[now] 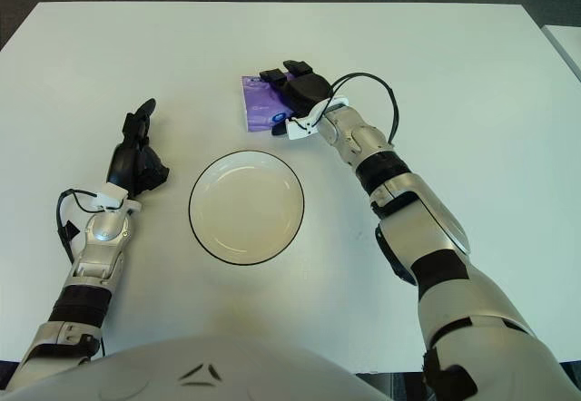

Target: Put the tissue paper into the plate.

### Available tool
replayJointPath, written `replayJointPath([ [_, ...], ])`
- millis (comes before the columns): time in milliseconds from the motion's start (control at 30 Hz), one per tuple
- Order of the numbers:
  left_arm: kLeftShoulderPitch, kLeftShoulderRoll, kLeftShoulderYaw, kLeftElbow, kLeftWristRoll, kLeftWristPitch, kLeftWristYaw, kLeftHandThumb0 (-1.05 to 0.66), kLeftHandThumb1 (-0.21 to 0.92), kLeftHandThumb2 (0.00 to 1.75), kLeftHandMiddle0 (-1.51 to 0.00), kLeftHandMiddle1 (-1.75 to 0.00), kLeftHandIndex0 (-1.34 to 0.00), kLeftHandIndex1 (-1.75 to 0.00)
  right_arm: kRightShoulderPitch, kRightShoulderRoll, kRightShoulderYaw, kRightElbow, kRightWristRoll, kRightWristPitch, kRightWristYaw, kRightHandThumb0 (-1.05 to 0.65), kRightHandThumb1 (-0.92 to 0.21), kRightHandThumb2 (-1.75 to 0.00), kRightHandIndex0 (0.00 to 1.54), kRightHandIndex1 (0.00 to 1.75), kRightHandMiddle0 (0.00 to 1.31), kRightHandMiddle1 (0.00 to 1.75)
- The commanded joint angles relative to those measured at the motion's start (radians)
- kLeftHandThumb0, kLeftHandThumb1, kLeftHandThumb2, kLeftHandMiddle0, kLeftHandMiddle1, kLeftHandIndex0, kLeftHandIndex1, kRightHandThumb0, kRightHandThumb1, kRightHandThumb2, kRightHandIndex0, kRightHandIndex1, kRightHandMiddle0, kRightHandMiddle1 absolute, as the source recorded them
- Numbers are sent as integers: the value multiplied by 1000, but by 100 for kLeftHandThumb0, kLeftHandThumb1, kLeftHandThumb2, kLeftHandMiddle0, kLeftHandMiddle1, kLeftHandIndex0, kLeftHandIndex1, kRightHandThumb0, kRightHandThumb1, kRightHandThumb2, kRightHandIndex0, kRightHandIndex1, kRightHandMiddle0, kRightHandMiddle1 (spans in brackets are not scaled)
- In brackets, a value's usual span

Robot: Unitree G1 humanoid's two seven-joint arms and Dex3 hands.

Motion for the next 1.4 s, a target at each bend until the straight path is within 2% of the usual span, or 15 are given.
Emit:
replayJointPath([
  [0, 91, -38, -24, 85, 10, 18, 4, -90, 92, 124, -8, -1, 0, -43, 63, 26, -20, 25, 38, -11, -32, -75, -82, -9, 63, 155, 30, 166],
  [100, 89, -37, -24, 90, 7, 15, 1, -89, 92, 124, -8, -1, 0, -42, 73, 34, -34, 37, 57, -33, -73, -65, -76, -12, 76, 168, 42, 172],
  [167, 87, -36, -24, 94, 4, 14, -2, -89, 92, 124, -8, -1, 0, -42, 80, 39, -44, 45, 67, -50, -102, -50, -55, -56, 94, 172, 64, 173],
  [267, 88, -36, -23, 94, 4, 14, -1, -89, 92, 124, -7, 0, 0, -41, 90, 41, -54, 50, 83, -75, -130, -40, -41, -86, 105, 174, 78, 174],
  [433, 90, -37, -23, 93, 7, 14, 3, -89, 92, 124, -7, 0, 0, -42, 100, 42, -67, 56, 102, -106, -152, -28, -31, -110, 115, 174, 92, 175],
  [467, 92, -37, -24, 92, 9, 14, 5, -89, 92, 124, -8, -1, 0, -43, 104, 41, -70, 53, 108, -112, -155, -23, -27, -120, 119, 175, 99, 175],
  [567, 92, -38, -24, 91, 11, 13, 8, -89, 92, 124, -8, -1, 0, -44, 111, 38, -76, 46, 112, -116, -164, -14, -20, -137, 125, 175, 109, 175],
  [700, 91, -37, -24, 93, 3, 11, 0, -89, 92, 124, -8, 0, 0, -43, 116, 35, -84, 39, 107, -115, -193, -10, -14, -148, 131, 175, 118, 175],
  [867, 90, -36, -24, 95, -2, 12, -5, -89, 92, 124, -7, 0, 0, -41, 113, 32, -88, 44, 103, -124, -230, -9, -12, -153, 133, 175, 122, 175],
  [1133, 88, -35, -24, 102, -13, 7, -13, -89, 92, 124, -8, 0, 0, -42, 90, 17, -131, 33, 132, -159, -249, -12, -12, -154, 136, 175, 127, 175],
  [1367, 90, -34, -24, 105, -7, -2, -6, -90, 92, 124, -8, -1, 0, -44, 72, 0, -175, -34, 136, -127, -242, -16, -17, -147, 132, 175, 124, 175],
])
